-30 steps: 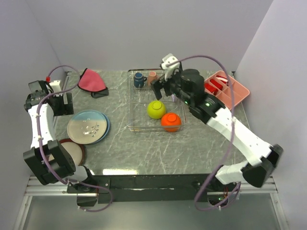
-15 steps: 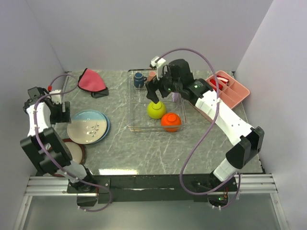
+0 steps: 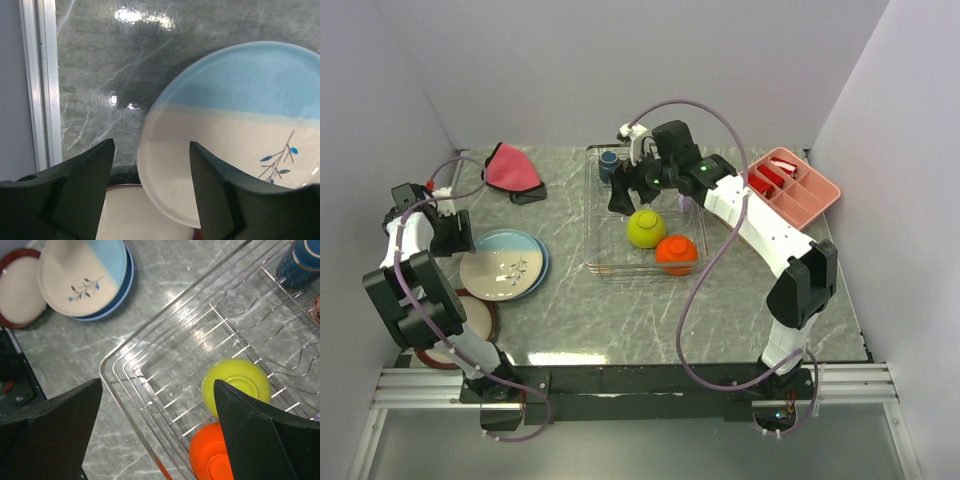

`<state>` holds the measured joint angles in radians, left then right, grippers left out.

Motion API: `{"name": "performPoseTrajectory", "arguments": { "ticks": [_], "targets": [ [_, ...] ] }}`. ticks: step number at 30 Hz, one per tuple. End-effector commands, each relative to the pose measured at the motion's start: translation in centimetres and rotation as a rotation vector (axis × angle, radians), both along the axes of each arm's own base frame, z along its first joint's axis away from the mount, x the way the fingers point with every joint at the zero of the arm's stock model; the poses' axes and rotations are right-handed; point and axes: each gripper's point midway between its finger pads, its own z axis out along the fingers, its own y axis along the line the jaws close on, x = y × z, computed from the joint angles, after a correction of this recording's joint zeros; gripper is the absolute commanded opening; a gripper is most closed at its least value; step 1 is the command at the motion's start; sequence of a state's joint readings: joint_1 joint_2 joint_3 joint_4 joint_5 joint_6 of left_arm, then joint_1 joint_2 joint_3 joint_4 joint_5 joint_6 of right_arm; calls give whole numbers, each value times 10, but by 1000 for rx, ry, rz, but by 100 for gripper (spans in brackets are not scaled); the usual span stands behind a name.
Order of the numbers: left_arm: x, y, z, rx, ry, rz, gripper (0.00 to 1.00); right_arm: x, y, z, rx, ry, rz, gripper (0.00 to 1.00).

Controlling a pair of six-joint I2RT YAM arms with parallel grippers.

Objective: Load the mixed dishes into the dish rack

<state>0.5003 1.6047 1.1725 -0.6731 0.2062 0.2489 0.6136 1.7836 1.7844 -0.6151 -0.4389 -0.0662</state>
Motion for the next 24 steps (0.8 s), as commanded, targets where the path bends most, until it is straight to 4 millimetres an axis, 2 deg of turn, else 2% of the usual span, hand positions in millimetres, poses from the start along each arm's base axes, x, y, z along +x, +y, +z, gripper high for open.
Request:
{"name": "performPoseTrajectory", "arguments": {
  "ticks": [1, 7, 12, 17, 18, 22, 24],
  "targets": [
    [6, 3, 5, 13, -9, -43, 67, 5, 8, 44, 149, -36, -8, 100],
    [-3, 4, -11, 5, 38, -103, 64, -2, 13, 49, 160, -38, 44, 100],
    [-6, 3, -29, -14, 60, -105, 61, 2, 18, 40, 151, -33, 63, 100],
    [-18, -5, -44, -46, 108, -119, 55, 2, 23, 32, 152, -15, 84, 100],
    [-20, -8, -46, -59, 111, -129, 48, 3, 26, 27, 150, -8, 86, 100],
    [-30, -17, -48, -92, 139, -149, 32, 3, 36, 19, 156, 5, 119, 100],
    [-31, -19, -47, -98, 138, -156, 21, -2, 51, 14, 175, -7, 173, 100]
  ]
}}
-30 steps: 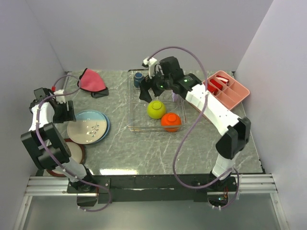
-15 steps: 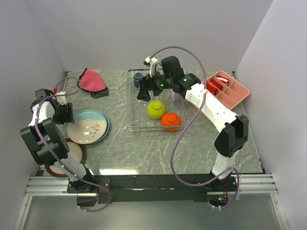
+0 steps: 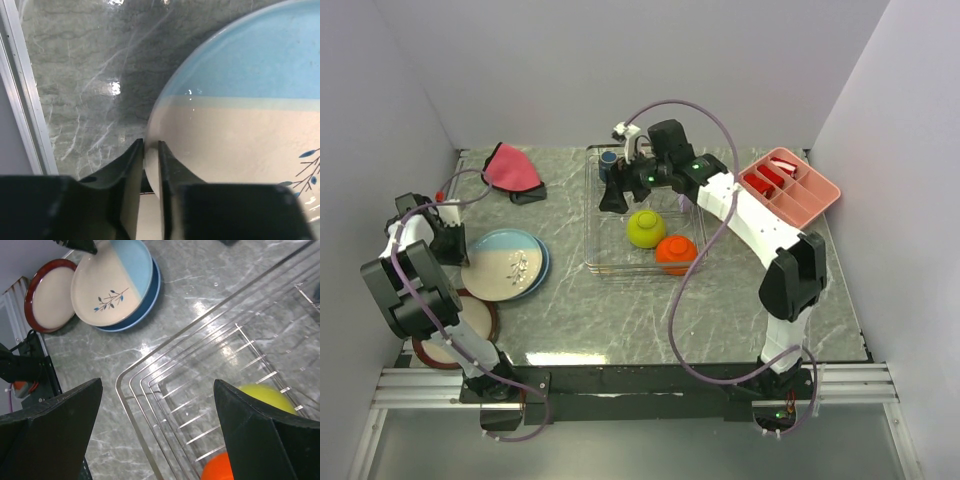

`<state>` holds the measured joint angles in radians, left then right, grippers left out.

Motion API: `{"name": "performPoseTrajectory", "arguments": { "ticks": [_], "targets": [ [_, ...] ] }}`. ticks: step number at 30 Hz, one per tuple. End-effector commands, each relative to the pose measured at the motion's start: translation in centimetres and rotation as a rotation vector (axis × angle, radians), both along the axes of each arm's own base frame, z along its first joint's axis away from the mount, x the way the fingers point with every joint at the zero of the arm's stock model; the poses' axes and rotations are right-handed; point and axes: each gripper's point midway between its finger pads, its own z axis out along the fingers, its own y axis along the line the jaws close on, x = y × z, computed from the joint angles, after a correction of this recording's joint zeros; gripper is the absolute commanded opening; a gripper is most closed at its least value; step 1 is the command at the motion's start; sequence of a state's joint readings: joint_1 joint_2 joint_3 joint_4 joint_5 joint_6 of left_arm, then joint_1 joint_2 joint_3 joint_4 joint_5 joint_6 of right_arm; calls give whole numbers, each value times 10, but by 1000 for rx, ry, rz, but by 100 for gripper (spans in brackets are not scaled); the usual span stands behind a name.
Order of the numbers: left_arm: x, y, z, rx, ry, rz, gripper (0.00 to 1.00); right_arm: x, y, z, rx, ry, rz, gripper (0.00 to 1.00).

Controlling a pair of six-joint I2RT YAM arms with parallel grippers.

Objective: Load the mixed dishes into the dish rack

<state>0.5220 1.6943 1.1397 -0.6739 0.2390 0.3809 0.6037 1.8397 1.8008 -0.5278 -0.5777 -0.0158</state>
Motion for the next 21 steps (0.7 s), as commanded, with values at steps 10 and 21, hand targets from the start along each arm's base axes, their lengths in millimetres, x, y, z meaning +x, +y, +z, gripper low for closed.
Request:
{"name": "performPoseTrajectory", "arguments": {
  "ticks": [10, 21],
  "targets": [
    [-8, -34, 37, -85, -97, -139, 1, -18, 108, -37, 105, -55, 342, 98],
    [-13, -54, 75, -53, -241, -332, 1, -27, 191, -44, 328, 66, 399, 97]
  ]
}}
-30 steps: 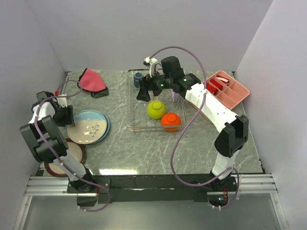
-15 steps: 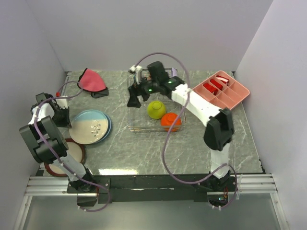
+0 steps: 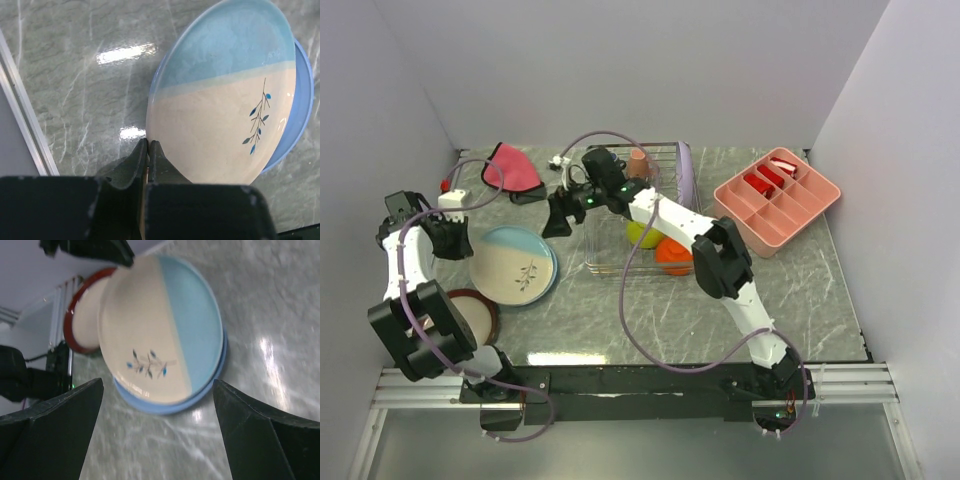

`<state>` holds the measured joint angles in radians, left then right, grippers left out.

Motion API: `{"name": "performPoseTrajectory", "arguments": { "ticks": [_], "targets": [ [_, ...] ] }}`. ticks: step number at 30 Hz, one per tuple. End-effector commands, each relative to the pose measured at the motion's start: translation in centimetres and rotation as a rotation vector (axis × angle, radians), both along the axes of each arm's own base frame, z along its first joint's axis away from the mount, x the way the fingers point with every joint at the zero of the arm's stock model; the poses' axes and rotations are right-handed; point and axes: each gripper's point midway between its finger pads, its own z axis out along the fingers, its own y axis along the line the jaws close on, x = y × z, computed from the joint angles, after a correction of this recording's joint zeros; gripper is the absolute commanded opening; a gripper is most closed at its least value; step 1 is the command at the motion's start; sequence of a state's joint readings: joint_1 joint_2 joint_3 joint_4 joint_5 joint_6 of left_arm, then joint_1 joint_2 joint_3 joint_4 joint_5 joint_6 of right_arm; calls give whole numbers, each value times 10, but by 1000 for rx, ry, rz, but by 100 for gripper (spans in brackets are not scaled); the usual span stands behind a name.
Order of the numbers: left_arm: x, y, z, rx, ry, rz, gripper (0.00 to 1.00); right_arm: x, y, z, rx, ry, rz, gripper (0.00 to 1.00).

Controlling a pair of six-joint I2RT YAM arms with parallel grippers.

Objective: Load the mixed dishes into the dish rack

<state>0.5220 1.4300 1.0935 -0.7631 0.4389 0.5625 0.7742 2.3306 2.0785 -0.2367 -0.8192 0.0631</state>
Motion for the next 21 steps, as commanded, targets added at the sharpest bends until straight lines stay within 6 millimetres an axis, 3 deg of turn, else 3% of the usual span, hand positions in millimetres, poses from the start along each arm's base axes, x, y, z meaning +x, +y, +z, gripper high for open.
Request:
{"name": "performPoseTrajectory", "arguments": {
  "ticks": [1, 5, 14, 18, 21],
  "targets": [
    [-7, -16, 4, -40, 3, -99, 1, -13, 42, 43, 175, 16, 48, 98],
    [-3, -15, 12, 1, -70, -137, 1, -29, 61, 22, 164, 48, 60, 98],
    [6, -25, 49, 122, -265, -353, 1, -19, 74, -4, 181, 8, 77, 100],
    [8, -23, 51, 131, -239, -417, 1, -10, 73, -9, 191, 13, 66, 100],
    [9, -23, 49, 134, -233, -454, 1, -5, 74, -1, 214, 0, 69, 100]
  ]
}}
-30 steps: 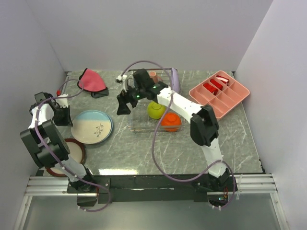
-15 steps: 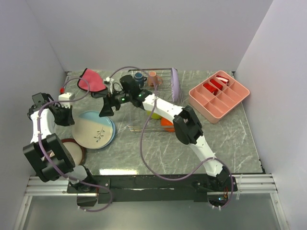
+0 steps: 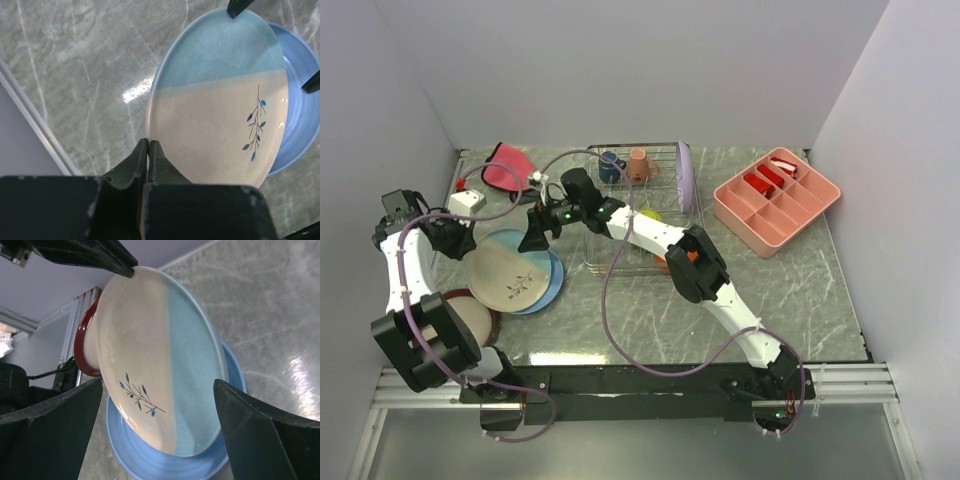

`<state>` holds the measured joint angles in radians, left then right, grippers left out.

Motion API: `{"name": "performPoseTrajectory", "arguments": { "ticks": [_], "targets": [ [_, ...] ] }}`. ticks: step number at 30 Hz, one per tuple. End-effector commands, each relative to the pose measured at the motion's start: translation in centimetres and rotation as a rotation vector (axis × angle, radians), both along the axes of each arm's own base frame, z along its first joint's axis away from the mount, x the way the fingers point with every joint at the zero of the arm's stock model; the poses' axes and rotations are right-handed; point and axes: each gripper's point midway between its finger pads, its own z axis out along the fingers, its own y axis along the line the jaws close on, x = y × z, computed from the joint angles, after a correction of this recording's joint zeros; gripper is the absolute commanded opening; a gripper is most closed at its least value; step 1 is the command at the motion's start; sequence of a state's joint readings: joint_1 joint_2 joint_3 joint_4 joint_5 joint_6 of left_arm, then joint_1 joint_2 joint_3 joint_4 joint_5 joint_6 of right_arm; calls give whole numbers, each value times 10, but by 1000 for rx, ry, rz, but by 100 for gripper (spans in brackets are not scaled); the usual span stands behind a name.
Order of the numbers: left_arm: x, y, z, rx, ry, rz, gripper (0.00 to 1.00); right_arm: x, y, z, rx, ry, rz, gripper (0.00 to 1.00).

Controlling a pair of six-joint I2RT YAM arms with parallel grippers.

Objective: Load the mixed dishes into the dish rack

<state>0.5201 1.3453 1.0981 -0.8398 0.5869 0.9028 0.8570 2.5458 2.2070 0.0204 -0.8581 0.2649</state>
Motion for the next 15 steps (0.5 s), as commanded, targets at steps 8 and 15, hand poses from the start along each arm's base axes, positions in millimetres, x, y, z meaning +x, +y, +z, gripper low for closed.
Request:
{"name": "performPoseTrajectory", "arguments": {
  "ticks": [8, 15],
  "targets": [
    [12, -8, 28, 46, -102, -188, 1, 37, -6, 49, 138, -160, -30, 99],
    [26, -29, 63, 7, -188, -278, 1, 46, 2, 38, 147, -170, -25, 100]
  ]
}}
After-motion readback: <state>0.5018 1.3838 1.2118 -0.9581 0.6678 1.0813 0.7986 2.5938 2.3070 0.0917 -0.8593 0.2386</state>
